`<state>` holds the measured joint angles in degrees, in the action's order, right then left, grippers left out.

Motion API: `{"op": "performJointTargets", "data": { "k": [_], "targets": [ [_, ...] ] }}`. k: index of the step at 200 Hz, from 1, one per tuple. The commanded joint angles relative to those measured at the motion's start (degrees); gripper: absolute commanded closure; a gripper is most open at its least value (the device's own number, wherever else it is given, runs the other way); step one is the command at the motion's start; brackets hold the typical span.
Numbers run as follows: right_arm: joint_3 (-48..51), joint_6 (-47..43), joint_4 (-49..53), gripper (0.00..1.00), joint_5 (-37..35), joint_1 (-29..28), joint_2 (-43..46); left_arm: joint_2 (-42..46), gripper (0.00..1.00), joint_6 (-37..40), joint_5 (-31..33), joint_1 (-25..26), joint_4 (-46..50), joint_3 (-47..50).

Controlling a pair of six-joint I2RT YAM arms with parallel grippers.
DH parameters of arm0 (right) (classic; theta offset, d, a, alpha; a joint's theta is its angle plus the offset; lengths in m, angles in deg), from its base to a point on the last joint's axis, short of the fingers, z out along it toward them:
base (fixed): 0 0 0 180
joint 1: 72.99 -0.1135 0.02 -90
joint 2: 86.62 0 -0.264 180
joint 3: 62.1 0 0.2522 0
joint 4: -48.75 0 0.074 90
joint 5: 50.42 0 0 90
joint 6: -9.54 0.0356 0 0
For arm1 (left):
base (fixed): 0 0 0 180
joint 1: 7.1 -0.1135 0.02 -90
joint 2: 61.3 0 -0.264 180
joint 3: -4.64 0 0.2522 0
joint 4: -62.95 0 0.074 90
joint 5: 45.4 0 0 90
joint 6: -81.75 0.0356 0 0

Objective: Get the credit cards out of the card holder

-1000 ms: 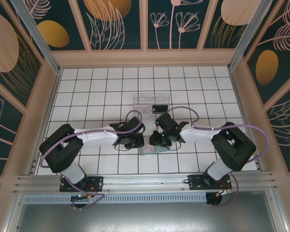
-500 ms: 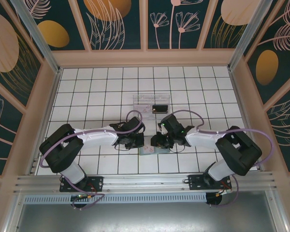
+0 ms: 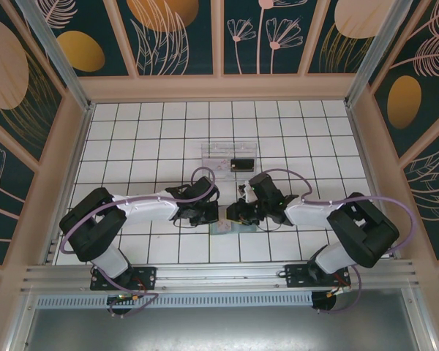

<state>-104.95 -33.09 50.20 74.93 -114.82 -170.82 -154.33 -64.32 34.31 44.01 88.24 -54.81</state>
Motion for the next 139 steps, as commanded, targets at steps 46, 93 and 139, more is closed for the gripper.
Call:
{"op": "performJointTargets", "data": {
  "k": [46,93,139],
  "targets": [
    [0.9,1.8,-7.4,0.76,4.1,-0.1,-2.6,0.0,0.93,-0.9,-2.5,0.4,-1.8,1.0],
    [2.4,3.0,-8.8,0.79,3.4,0.3,0.4,-0.3,0.94,-0.2,-1.2,0.4,0.0,1.1],
    [4.1,4.2,-10.1,0.81,3.3,1.1,3.1,-0.2,0.94,0.6,0.0,0.4,2.0,1.0]
  ]
}}
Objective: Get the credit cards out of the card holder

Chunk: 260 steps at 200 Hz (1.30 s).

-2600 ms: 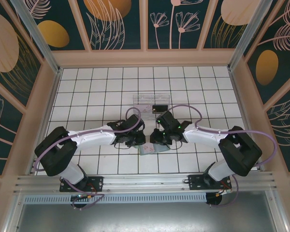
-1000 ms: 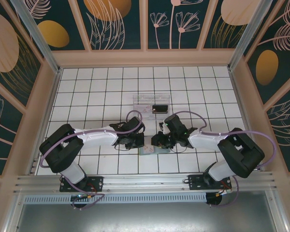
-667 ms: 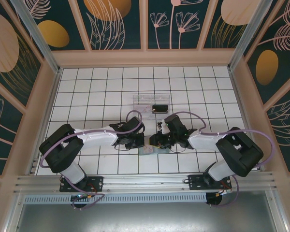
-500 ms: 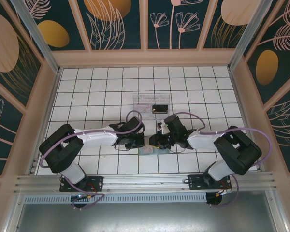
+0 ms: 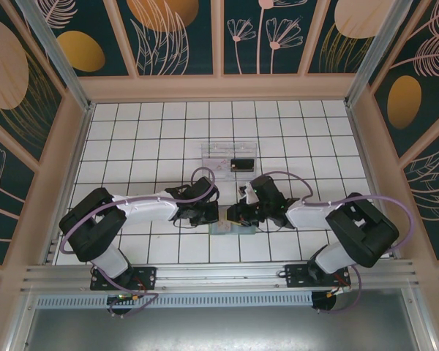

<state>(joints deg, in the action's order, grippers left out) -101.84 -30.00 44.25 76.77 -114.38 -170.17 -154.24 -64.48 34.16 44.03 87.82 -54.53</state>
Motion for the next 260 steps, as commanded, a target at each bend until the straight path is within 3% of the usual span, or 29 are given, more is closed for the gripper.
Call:
{"op": "performJointTargets", "data": {
  "k": [1,74,181,260],
  "targets": [
    [1.0,1.1,-4.2,0.81,1.5,0.7,2.5,-0.3,0.94,0.8,0.2,0.3,2.4,0.6],
    [2.2,0.5,-0.5,0.85,-0.3,2.1,5.8,-0.4,0.94,0.7,0.1,0.3,2.2,0.5],
    [-1.5,-6.0,19.8,0.97,-10.0,4.7,10.4,-0.2,0.94,0.9,0.3,0.4,2.6,0.5],
    [-11.2,-14.5,37.7,1.00,-21.2,5.4,17.2,0.9,0.93,2.2,2.1,0.3,4.2,-2.1]
  ]
}}
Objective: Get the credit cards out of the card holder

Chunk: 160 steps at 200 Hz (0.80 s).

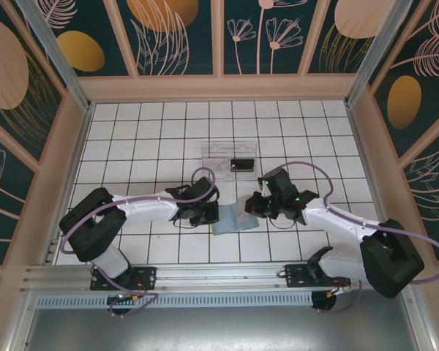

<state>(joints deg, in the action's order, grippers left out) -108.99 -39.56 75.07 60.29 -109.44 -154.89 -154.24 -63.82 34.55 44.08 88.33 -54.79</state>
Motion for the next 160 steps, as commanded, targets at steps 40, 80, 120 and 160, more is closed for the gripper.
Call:
{"op": "performJointTargets", "data": {
  "k": [40,80,120,160],
  "targets": [
    [-11.2,-18.4,10.0,1.00,-5.8,0.5,0.7,4.7,0.93,1.4,5.0,0.2,5.1,-2.7],
    [-18.7,-41.3,12.3,1.00,-7.0,0.0,-2.2,9.8,0.91,1.1,7.0,-1.2,5.7,-0.1],
    [-26.6,-67.7,14.0,1.00,-9.8,-1.3,-7.6,13.3,0.90,1.9,6.4,-5.0,5.4,5.1],
    [-36.3,-89.0,19.9,1.00,-9.6,-3.1,-16.8,16.9,0.90,2.1,6.2,-7.1,4.8,9.6]
  ]
}}
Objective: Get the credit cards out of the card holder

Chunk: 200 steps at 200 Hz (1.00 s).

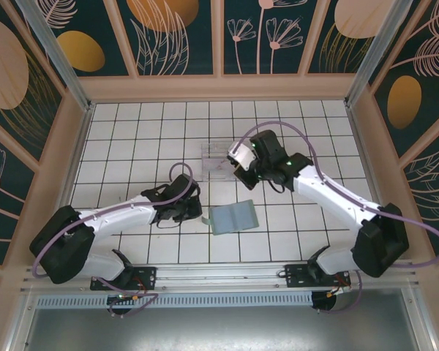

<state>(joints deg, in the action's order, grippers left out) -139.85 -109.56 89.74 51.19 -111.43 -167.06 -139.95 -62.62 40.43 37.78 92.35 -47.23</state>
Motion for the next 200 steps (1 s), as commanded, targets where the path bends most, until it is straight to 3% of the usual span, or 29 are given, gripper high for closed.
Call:
{"op": "performJointTargets", "data": {
  "k": [1,57,126,200],
  "targets": [
    [-5.7,-19.4,5.4,1.00,-0.5,-1.1,-4.9,2.7,0.90,0.9,0.3,-0.8,0.8,2.2],
    [-21.9,-30.2,14.2,1.00,-1.1,-1.0,-20.0,7.8,0.89,-0.8,1.1,-1.6,0.9,5.6],
    [-38.7,-34.5,25.3,1.00,-0.7,-0.7,-34.7,12.5,0.88,-2.7,2.6,-1.6,1.8,7.6],
    [-45.1,-34.2,28.4,1.00,-4.2,-0.6,-41.4,14.5,0.88,-3.3,3.3,-1.7,2.6,8.4]
  ]
}}
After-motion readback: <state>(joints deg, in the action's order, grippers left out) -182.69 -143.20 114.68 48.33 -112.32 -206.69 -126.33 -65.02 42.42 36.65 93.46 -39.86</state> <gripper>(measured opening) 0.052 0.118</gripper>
